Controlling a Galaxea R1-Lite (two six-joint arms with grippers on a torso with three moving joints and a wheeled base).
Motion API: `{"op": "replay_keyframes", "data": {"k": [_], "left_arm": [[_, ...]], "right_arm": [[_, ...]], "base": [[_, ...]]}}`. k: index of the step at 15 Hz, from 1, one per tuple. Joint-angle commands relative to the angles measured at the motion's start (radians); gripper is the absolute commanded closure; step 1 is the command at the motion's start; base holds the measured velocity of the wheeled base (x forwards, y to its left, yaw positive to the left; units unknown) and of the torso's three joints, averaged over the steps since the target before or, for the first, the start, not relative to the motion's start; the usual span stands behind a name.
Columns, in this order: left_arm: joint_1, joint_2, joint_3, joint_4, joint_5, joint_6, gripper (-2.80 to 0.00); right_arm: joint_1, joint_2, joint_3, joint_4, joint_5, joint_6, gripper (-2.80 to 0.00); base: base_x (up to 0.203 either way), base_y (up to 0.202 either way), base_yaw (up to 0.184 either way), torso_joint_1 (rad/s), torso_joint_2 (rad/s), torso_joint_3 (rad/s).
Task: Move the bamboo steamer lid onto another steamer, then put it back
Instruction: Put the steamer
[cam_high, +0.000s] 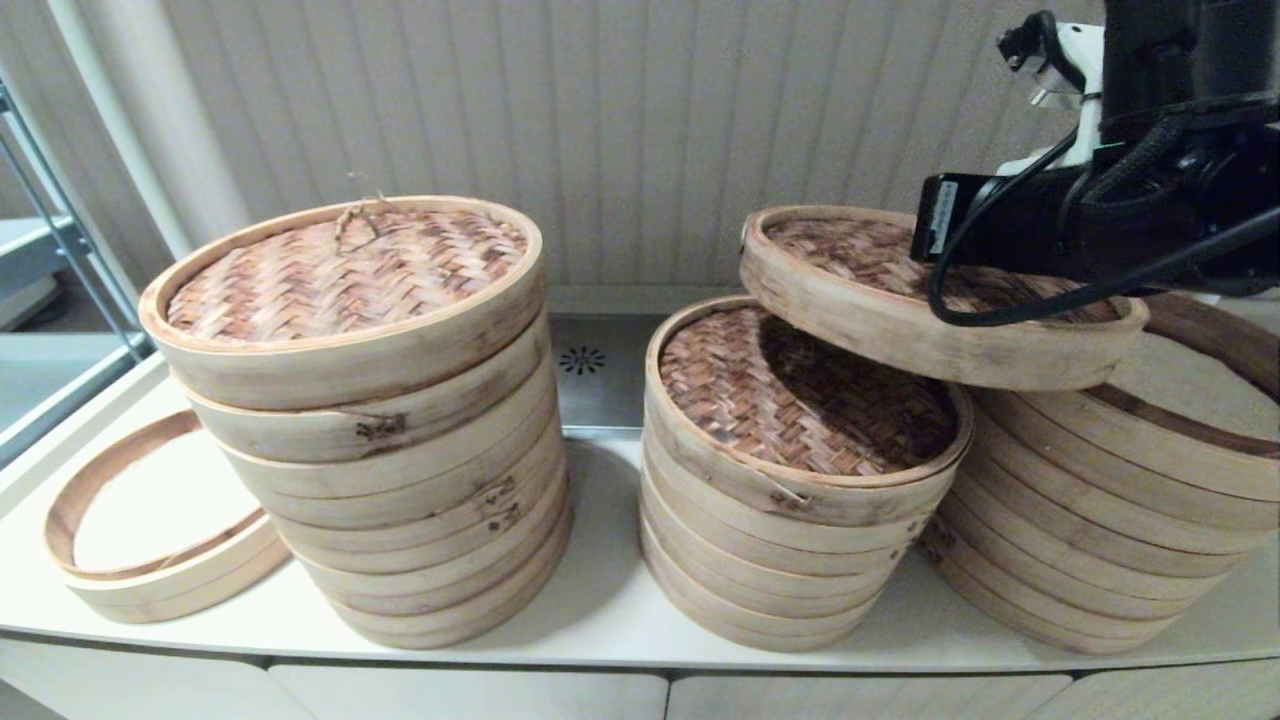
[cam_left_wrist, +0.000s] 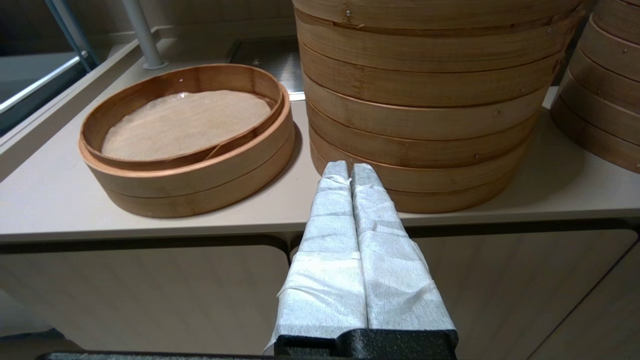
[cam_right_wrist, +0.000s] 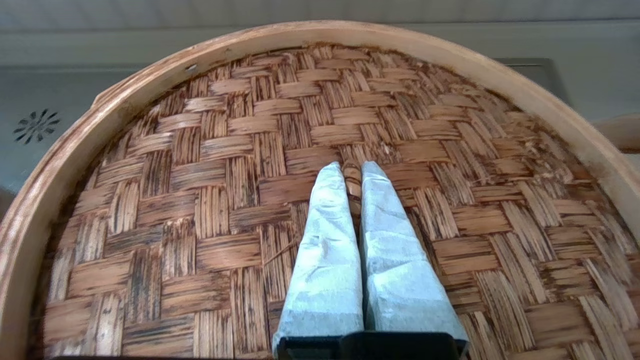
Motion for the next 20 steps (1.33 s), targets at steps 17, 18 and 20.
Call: {"op": "replay_keyframes", "data": {"k": [17, 18, 20], "left_arm": [[0.000, 0.000, 0.035, -0.001, 0.000, 0.000, 0.00], [0.000, 0.000, 0.035, -0.001, 0.000, 0.000, 0.00], [0.000, 0.000, 0.035, -0.001, 0.000, 0.000, 0.00]], "right_arm": [[0.100, 0.183, -0.017, -0.044, -0.110, 0.007, 0.00], [0.117, 0.180, -0.013, -0.042, -0.111, 0.009, 0.00], [0.135, 0.184, -0.010, -0.044, -0.123, 0.007, 0.00]], "base": [[0.000, 0.000, 0.000, 0.000, 0.00, 0.000], [0.000, 0.000, 0.000, 0.000, 0.00, 0.000], [0.000, 0.000, 0.000, 0.000, 0.00, 0.000]]}}
